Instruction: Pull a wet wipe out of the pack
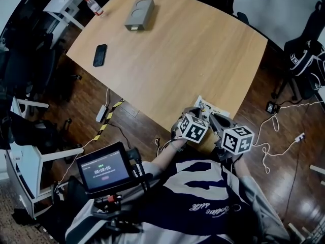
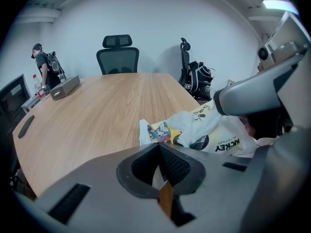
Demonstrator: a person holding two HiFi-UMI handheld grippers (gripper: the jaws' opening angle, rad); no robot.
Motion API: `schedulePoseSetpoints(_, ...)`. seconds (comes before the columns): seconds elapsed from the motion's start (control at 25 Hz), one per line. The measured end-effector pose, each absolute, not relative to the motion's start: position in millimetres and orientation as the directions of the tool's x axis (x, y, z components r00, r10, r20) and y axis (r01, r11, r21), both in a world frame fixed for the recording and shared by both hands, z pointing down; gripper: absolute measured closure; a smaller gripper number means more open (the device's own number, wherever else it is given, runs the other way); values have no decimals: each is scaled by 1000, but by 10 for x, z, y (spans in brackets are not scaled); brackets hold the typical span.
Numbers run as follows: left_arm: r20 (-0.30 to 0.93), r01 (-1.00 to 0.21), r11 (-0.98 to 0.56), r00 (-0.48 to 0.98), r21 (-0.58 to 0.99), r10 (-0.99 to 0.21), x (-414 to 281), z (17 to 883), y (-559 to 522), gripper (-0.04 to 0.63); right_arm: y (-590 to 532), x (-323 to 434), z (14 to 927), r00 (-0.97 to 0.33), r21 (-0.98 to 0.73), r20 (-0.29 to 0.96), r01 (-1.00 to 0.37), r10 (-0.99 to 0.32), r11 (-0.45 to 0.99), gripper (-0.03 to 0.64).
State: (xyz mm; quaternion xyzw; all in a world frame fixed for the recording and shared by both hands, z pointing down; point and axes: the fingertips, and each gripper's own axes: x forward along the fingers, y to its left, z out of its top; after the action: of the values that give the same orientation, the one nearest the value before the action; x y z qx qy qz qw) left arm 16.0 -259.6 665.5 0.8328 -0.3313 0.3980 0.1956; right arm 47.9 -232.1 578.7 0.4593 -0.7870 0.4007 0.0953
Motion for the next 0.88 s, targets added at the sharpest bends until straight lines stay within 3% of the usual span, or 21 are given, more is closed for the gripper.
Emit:
schedulePoseSetpoints(0.56,754,-697,-711,514,89,-409,201,6662,-2583,592,-2349,616,5750,-591,-783,343,-609,-730,125,617)
schedulePoseSetpoints(0.88,776,-676,-736,489,48,-398,193,6668,-2569,592,-2330,758,5904,-503,-524,546,-829,-671,196,612)
